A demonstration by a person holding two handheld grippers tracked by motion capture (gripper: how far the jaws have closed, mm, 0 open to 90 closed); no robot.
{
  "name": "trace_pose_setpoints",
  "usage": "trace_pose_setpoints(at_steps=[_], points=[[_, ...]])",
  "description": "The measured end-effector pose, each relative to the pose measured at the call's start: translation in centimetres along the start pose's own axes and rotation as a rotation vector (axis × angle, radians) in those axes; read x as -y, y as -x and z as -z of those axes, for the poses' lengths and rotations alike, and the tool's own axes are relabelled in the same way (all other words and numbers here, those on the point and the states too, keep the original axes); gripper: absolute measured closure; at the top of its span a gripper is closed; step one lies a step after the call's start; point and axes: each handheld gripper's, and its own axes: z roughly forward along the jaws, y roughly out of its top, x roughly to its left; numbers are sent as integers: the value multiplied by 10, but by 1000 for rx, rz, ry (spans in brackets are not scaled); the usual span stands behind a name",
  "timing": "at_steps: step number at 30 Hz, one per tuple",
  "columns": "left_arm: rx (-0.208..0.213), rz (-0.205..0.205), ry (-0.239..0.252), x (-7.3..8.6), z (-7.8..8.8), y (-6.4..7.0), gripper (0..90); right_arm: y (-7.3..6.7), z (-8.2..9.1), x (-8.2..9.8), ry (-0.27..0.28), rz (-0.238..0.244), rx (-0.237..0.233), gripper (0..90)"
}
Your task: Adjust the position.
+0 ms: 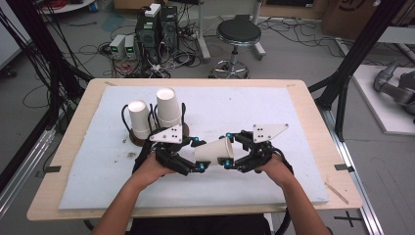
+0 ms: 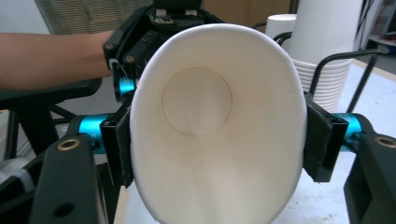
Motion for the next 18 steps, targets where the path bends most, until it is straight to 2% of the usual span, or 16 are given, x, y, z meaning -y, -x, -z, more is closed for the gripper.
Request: trace_pose_setpoints(at_steps=[5,7,10,13,15,16,17,18], points=[[42,-18,-9,2,-1,0,331,0,0,0,5,-15,-20,276],[45,-22,10,1,-1,1,349,1,1,-1,22,-44,-29,247],[53,-27,47,1,2,-1,355,-1,0,0,62,-53,2,181],[59,-22,87,1,5,0,358,-1,0,0,82,-75,3,180],[62,-27,87,1,5,0,358,-1,0,0,97,-81,-5,182],[60,-30,81,2,4,0,357,-1,0,-1,107,-75,-4,199],[61,-28,75,3,3,0,357,-1,1,-1,114,-62,-14,254],[62,-21,78,4,2,0,359,-2,1,-1,120,-52,-22,261]])
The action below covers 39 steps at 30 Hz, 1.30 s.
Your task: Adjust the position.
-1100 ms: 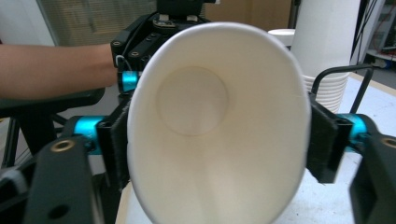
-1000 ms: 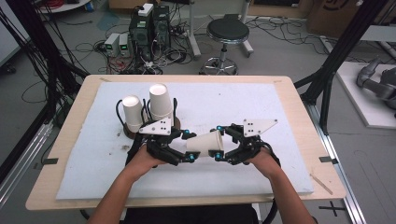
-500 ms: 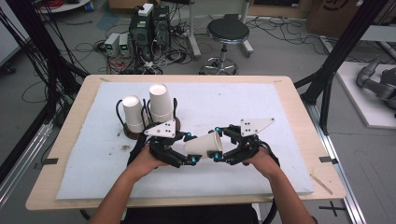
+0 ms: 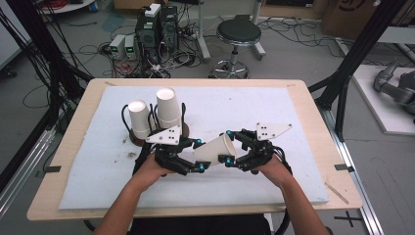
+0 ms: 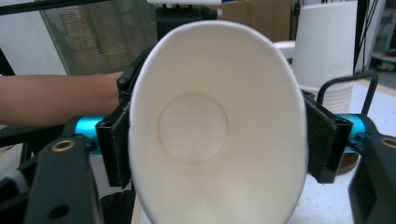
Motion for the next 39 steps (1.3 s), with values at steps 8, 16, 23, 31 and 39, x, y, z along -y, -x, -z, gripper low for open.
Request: trace_pose_setpoints(at_steps=[8,16,23,31,39], points=[[-76,73,-16,4,-2,-1,242,2,1,-1,-68,2,35,281],[-93,49,-29,0,-4,0,242,3,-1,-1,-104,1,51,281],[-32,17,-61,3,-11,2,345,2,-3,-3,-83,-22,16,291],[-19,7,-23,1,-8,3,359,0,-3,-2,-20,-60,22,180],[-16,10,3,1,-6,2,360,0,-2,-2,5,-60,2,283]])
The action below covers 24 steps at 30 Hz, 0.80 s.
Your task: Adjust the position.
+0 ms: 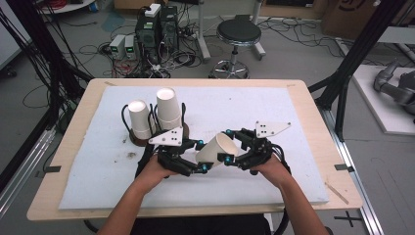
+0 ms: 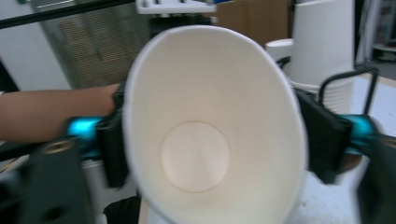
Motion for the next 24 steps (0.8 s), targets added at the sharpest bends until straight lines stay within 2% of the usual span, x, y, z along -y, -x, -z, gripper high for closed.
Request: trace_pose_setpoints(at_steps=[5,11,13,16,20,24], points=[[-22,3,-26,2,-3,1,347,0,0,-1,-23,31,1,297],[-68,-1,-96,2,-10,4,278,-1,-3,-3,-99,57,37,299],[-69,4,-101,2,-11,3,266,-2,-4,-4,-128,72,50,302],[-63,8,-108,2,-12,2,295,-3,-6,-3,-129,65,45,302],[-38,-14,-115,3,-13,2,344,-3,-8,-3,-119,59,33,291],[-25,-10,-68,2,-9,1,346,-5,-8,-2,-61,39,29,166]])
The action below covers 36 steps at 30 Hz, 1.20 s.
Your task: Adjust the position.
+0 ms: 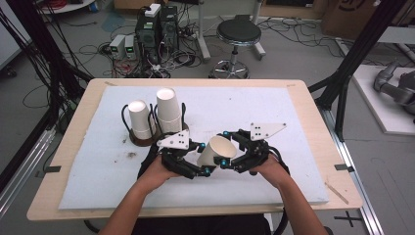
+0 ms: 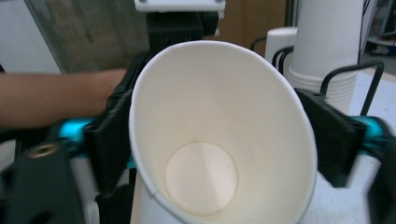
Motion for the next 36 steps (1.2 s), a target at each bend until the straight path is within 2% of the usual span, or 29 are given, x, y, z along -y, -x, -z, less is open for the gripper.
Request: trace_pose_setpoints(at_steps=[2,5,8,11,13,16,18,21,27,32,36], points=[[-1,9,34,-1,3,-1,347,0,2,-1,28,-14,4,165],[3,6,59,-2,7,-1,348,2,5,0,57,-34,0,176],[7,3,53,-1,7,-1,352,3,6,1,49,-20,-26,290],[-2,0,44,-1,5,0,346,2,6,0,43,9,-29,310],[-23,19,27,-1,3,1,328,2,7,0,26,20,-26,311],[-59,41,-30,1,0,0,219,2,7,-1,9,36,3,321],[-74,47,-25,3,1,-1,213,3,8,-2,-27,44,49,323],[-88,48,-11,3,3,-2,213,4,8,-1,-45,50,76,323],[-90,43,-14,3,0,-1,216,2,3,-2,-57,53,65,323],[-74,28,-26,4,-2,-1,318,1,0,-2,-61,51,54,324],[-59,23,-18,3,-1,-1,335,1,0,-2,-49,43,44,313]])
